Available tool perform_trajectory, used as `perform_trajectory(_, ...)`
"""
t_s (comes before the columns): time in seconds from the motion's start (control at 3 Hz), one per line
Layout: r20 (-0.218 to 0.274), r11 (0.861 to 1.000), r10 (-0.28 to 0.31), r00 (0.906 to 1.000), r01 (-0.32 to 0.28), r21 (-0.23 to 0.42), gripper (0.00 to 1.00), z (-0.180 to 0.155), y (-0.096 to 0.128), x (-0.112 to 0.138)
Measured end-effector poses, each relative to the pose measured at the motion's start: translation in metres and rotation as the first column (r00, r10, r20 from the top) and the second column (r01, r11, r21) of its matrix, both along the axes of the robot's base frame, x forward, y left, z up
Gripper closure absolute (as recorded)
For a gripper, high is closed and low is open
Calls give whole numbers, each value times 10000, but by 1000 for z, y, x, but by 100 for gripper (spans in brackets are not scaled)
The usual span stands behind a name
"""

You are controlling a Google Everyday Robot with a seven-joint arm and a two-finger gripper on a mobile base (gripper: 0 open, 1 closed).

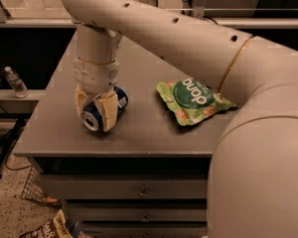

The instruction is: Place pepsi can upright

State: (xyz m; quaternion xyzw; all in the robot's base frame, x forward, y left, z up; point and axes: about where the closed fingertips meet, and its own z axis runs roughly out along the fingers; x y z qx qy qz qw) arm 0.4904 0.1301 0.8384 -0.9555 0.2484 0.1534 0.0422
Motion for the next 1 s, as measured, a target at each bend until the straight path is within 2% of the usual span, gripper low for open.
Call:
perform_trajectory(0.33, 146, 9997, -86, 9999, 83, 223, 100, -1, 7, 4)
perform_trajectory(0.67, 53, 9951, -708, 9975, 703, 702, 100, 6, 2, 12)
perform_trajectory(1.0, -80, 9805, -1788, 9838, 1789, 819, 100, 28, -16, 19)
